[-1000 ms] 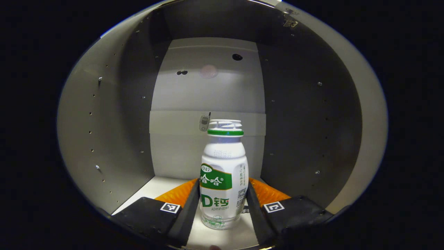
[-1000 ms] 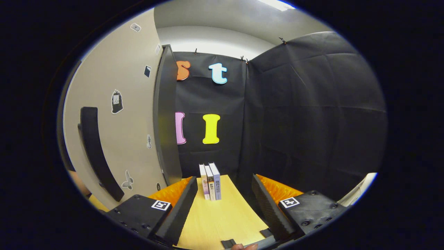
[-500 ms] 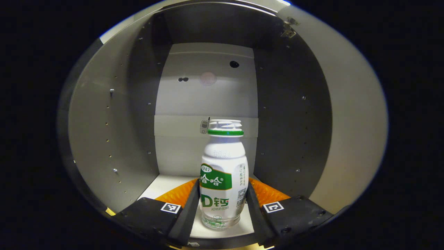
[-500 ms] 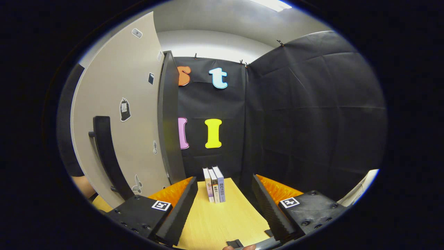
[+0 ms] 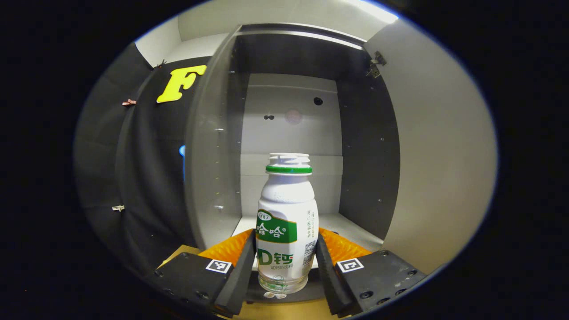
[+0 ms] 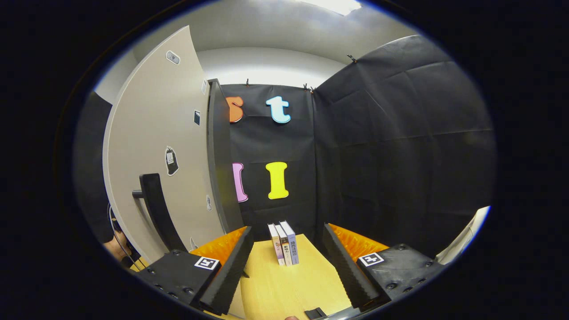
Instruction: Open the cabinet door with the right hand, grasp the bottle in the cabinet with the left hand and place it on the coaster, then close the cabinet door with the right hand.
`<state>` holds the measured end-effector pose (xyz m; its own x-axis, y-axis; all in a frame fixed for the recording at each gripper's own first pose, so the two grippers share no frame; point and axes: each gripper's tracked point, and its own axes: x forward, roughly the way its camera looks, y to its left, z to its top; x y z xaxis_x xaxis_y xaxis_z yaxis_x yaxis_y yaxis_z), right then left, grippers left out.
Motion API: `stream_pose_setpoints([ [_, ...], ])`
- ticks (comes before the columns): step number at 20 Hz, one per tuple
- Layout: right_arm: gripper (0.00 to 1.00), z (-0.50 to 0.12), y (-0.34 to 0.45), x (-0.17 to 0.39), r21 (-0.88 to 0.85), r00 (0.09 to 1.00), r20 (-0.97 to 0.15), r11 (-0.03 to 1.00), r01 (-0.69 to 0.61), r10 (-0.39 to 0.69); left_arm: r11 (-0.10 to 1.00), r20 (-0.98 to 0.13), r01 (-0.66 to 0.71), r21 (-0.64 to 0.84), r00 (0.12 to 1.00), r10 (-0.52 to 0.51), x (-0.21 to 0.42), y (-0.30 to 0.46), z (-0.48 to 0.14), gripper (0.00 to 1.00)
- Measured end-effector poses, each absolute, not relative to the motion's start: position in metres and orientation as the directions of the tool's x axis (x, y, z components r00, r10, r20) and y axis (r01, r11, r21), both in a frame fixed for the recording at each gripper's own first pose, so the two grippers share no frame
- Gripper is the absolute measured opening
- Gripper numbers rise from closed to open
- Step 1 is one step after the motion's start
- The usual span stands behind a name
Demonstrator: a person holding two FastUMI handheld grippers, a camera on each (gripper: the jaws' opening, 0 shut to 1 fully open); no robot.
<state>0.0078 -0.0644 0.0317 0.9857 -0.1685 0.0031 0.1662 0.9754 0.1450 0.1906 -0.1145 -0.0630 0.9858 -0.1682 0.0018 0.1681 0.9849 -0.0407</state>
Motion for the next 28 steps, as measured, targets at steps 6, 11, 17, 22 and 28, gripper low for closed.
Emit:
stream_pose_setpoints([
  [6,0.98,0.034,-0.065,0.01,0.108,0.987,0.015,0.982,0.158,-0.16,0.987,0.032,0.158,-0.043,0.987,-0.156,0.126,-0.066,-0.088,0.71],
  [11,0.98,0.035,-0.066,0.01,0.086,0.986,0.025,0.983,0.162,-0.165,0.985,0.05,0.161,-0.067,0.986,-0.157,0.081,-0.036,-0.119,0.71],
  [17,0.98,0.039,-0.069,0.012,0.098,0.98,0.044,0.977,0.189,-0.194,0.985,0.031,0.162,-0.052,0.987,-0.161,0.042,-0.008,-0.18,0.71],
  [22,0.98,0.04,-0.072,0.009,0.115,0.974,0.036,0.969,0.218,-0.223,0.986,-0.002,0.162,-0.034,0.987,-0.162,0.017,0.001,-0.241,0.71],
  [28,0.98,0.039,-0.074,0.005,0.12,0.971,0.015,0.965,0.235,-0.238,0.983,-0.073,0.182,-0.034,0.98,-0.184,0.007,0.003,-0.316,0.71],
])
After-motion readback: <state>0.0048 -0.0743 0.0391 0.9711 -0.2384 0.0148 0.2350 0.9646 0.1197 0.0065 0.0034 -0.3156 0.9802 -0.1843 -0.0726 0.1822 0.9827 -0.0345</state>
